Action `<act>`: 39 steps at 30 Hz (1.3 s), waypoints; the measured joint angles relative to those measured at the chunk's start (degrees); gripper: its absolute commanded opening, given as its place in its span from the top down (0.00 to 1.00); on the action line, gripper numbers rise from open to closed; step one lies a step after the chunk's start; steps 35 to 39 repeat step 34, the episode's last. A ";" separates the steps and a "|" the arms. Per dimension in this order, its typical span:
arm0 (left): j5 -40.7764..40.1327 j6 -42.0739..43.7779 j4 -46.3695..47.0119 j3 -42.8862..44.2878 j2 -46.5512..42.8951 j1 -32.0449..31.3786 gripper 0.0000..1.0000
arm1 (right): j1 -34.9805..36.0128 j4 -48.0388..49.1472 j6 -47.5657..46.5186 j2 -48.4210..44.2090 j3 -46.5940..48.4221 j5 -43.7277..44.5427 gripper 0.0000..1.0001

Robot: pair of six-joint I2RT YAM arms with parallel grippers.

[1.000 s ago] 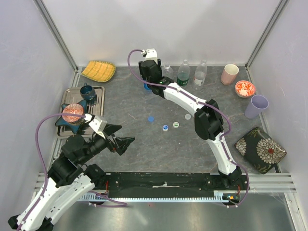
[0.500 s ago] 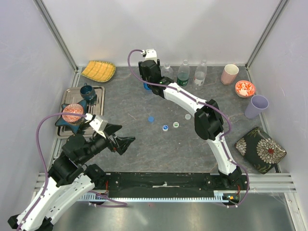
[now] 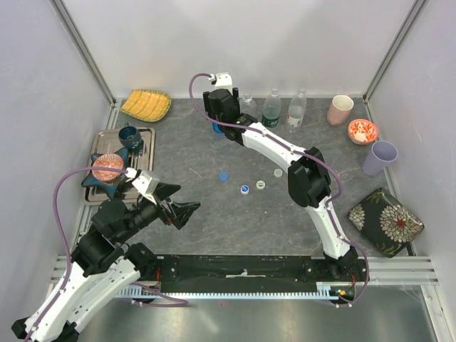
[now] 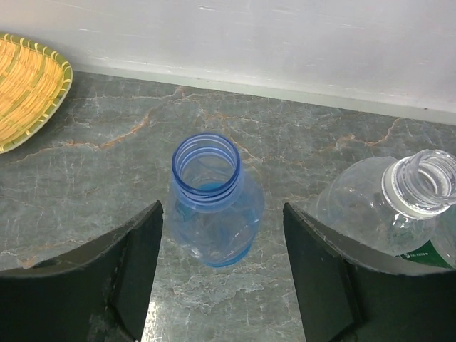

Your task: Unscrew the bottle caps

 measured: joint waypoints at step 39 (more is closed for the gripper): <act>-17.29 -18.62 0.66 0.44 25.31 0.02 0.00 | 7.89 -5.38 11.61 -82.58 -79.06 2.21 0.14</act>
